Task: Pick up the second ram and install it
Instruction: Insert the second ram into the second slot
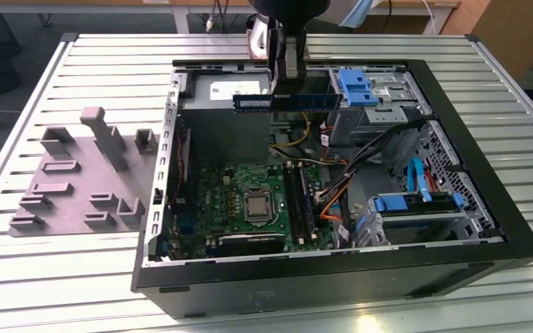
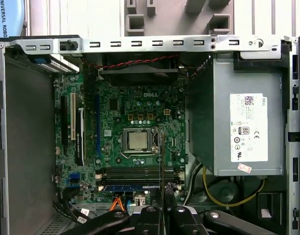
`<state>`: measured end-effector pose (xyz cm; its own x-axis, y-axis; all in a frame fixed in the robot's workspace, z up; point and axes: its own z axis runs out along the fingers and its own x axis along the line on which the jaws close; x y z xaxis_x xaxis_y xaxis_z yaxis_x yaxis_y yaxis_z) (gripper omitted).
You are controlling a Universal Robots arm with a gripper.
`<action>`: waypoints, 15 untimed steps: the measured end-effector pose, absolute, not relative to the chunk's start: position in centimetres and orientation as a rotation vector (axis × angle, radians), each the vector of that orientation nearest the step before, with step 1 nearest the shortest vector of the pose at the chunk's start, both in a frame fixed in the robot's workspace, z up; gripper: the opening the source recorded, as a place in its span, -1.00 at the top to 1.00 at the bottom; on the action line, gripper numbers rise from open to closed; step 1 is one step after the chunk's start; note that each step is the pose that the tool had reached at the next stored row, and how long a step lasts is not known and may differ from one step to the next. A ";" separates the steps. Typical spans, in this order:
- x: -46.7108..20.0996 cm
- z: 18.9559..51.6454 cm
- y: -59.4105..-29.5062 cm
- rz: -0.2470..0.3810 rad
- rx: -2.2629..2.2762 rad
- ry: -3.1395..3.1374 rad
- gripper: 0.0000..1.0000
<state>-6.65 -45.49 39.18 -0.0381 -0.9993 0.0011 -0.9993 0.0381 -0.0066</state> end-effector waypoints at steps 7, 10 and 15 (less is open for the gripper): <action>-6.7 39.2 -45.5 -0.010 -2.140 2.296 0.72; -6.7 39.2 -45.5 -0.011 -2.118 2.317 0.72; -6.6 39.1 -45.5 -0.012 -2.083 2.350 0.72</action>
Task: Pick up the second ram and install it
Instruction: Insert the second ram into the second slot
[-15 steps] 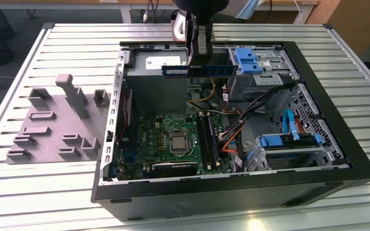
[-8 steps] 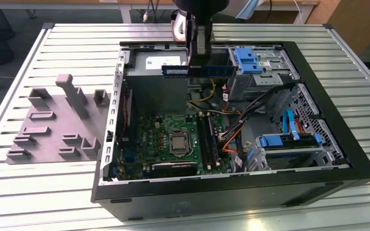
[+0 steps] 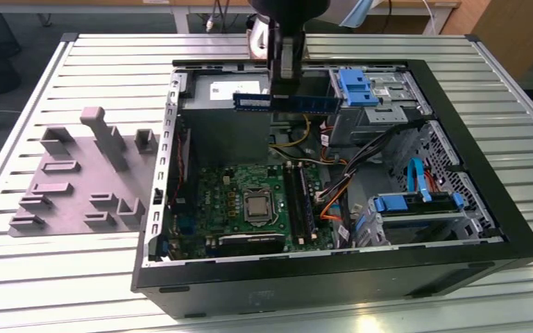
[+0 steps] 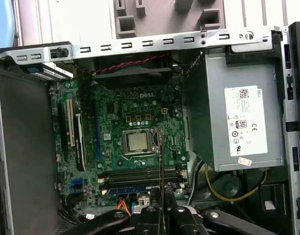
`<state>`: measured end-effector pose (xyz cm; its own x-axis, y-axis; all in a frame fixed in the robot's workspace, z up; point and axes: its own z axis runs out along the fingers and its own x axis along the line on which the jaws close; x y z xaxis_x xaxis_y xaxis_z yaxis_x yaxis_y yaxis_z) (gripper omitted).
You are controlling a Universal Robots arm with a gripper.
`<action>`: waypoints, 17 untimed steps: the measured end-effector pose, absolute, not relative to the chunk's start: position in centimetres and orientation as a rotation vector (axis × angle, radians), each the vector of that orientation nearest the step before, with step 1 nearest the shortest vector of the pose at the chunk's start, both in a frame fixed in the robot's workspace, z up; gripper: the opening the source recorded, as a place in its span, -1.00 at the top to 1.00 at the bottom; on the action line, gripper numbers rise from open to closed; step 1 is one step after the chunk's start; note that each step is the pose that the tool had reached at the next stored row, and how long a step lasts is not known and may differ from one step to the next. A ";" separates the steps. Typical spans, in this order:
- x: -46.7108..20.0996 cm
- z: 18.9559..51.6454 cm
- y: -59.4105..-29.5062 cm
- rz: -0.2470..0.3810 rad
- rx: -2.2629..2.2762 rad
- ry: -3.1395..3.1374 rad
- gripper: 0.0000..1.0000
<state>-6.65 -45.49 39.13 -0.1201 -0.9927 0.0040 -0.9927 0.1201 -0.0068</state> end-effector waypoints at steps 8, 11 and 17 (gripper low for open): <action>-6.6 39.1 -45.5 -0.016 -2.029 2.399 0.72; -6.6 39.1 -45.5 -0.017 -2.011 2.415 0.72; -6.6 39.1 -45.5 -0.019 -1.971 2.450 0.72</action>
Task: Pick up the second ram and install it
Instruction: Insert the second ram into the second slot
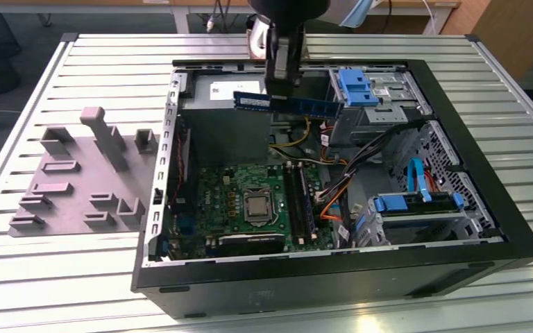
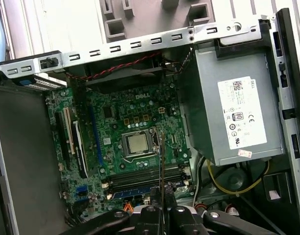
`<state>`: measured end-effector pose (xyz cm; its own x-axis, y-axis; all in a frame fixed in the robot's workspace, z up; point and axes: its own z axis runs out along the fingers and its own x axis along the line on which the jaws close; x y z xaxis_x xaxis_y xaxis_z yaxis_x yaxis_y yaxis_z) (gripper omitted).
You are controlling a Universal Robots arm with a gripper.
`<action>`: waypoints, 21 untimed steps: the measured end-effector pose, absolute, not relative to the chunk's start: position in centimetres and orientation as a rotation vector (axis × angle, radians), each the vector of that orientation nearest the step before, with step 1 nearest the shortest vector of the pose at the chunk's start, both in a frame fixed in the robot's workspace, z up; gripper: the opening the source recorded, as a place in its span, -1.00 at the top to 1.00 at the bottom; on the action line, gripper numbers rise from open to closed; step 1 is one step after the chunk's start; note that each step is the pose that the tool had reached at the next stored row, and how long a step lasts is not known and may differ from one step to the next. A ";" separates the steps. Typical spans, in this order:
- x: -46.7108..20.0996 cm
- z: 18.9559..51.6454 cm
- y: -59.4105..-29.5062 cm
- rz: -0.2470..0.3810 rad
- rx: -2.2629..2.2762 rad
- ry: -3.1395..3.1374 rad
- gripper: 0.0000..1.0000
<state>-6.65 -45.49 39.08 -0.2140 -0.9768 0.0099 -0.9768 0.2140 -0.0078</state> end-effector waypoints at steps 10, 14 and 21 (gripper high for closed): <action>-6.7 39.0 -45.5 0.025 1.897 -2.496 0.72; -6.6 39.0 -45.5 0.027 1.866 -2.518 0.72; -6.6 39.0 -45.5 0.033 1.810 -2.555 0.72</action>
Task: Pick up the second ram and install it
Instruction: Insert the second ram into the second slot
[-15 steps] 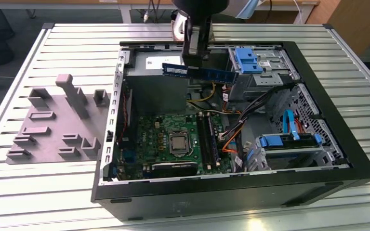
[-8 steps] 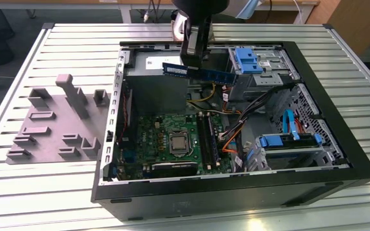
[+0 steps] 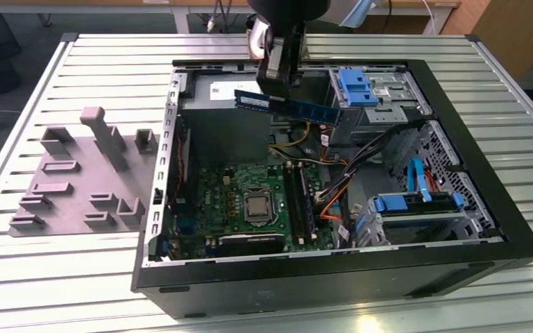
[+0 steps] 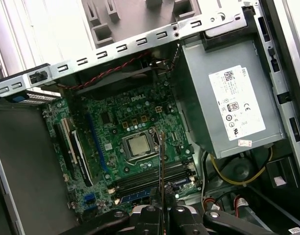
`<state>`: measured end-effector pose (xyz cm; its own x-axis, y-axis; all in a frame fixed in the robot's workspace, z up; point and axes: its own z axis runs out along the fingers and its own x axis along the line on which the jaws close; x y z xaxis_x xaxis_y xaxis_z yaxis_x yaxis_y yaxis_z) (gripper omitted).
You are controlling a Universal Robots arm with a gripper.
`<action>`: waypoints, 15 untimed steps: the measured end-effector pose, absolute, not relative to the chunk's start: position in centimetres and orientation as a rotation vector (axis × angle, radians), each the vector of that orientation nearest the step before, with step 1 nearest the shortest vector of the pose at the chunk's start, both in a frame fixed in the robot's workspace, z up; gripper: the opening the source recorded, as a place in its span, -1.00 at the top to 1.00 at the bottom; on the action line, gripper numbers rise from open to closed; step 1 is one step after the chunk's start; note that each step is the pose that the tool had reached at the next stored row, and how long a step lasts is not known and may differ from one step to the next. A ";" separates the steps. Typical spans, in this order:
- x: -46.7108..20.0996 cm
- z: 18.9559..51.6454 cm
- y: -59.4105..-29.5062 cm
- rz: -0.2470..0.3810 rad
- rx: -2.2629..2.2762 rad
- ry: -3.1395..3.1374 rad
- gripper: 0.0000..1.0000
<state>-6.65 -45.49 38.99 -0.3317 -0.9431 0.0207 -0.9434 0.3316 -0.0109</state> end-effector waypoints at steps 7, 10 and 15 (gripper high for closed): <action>-6.6 39.0 -45.5 0.037 1.756 -2.589 0.72; -6.6 39.0 -45.5 0.040 1.733 -2.603 0.72; -6.6 38.9 -45.5 0.044 1.693 -2.626 0.72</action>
